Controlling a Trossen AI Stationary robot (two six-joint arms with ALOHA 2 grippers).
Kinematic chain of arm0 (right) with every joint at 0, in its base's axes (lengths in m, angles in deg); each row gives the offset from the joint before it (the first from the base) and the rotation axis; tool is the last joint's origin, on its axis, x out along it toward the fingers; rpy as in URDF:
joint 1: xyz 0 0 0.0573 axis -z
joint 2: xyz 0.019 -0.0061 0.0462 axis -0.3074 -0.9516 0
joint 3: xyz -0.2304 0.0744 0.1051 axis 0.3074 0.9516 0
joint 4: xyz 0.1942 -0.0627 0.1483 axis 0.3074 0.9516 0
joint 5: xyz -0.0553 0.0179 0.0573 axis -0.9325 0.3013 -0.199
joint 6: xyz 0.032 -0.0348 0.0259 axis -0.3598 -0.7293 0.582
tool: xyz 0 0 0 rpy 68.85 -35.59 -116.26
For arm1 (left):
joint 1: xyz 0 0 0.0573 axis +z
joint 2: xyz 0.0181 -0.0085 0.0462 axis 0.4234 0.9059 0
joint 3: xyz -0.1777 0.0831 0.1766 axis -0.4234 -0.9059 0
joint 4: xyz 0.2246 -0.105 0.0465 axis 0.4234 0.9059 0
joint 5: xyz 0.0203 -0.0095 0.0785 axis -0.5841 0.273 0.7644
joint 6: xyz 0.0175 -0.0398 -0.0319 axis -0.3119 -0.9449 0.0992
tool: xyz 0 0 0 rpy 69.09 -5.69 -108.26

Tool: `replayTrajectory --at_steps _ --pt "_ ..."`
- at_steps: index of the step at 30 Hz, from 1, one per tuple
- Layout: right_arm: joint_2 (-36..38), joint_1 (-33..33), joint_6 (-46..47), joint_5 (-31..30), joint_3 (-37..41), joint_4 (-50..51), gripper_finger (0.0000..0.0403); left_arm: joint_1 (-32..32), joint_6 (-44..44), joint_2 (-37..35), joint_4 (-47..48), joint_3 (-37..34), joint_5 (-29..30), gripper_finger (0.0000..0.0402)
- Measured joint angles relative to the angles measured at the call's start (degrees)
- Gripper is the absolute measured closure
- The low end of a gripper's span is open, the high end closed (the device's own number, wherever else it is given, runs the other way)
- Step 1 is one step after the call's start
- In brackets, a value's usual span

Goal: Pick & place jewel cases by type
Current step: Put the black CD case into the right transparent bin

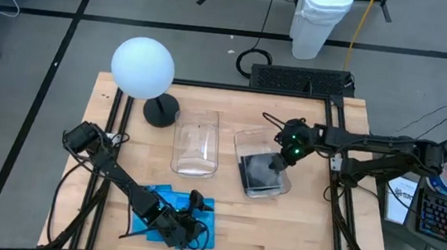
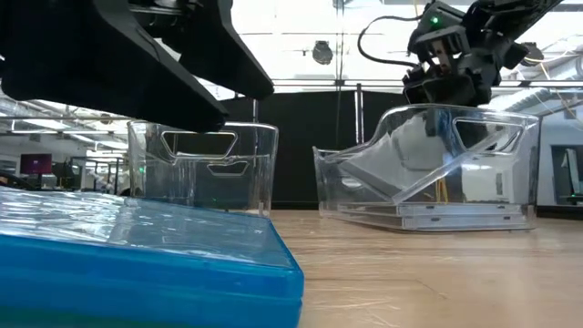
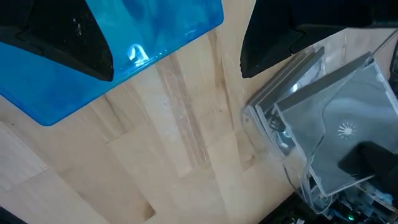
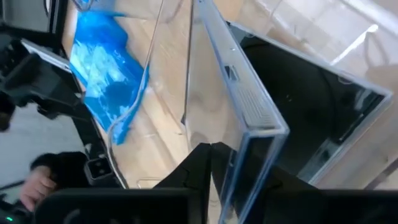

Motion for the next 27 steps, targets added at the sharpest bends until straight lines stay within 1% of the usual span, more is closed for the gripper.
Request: replayTrajectory --at_steps 5,8,11,15,19,23,27 --pt "-0.02 -0.02 -3.27 -0.49 0.02 0.29 0.0336 0.00 -1.34 0.00 0.99 0.02 -0.02 0.0053" --pt "-0.02 -0.04 -3.76 -1.87 0.02 0.63 0.0314 0.00 -1.54 0.00 1.10 0.02 -0.02 0.0053" --pt "-0.02 -0.13 -4.00 -3.46 0.04 1.52 0.0281 -0.02 -1.68 0.00 1.25 0.02 -0.04 0.0053" --pt "-0.02 -0.13 -5.28 -4.68 0.05 2.88 0.0227 -0.02 -2.00 0.00 1.29 0.02 -0.06 0.0053" --pt "0.35 -0.15 -6.32 -4.63 0.04 3.36 0.0177 -0.02 -2.56 0.00 1.80 0.02 -0.08 0.0053" --pt "1.32 -0.15 -6.39 -4.52 0.04 4.19 0.0146 -0.02 -2.93 0.00 2.12 0.02 -0.13 0.0053" --pt "3.05 -0.15 -6.88 -4.61 0.04 4.84 0.0128 -0.02 -3.29 0.00 2.13 0.02 -0.69 0.0053"
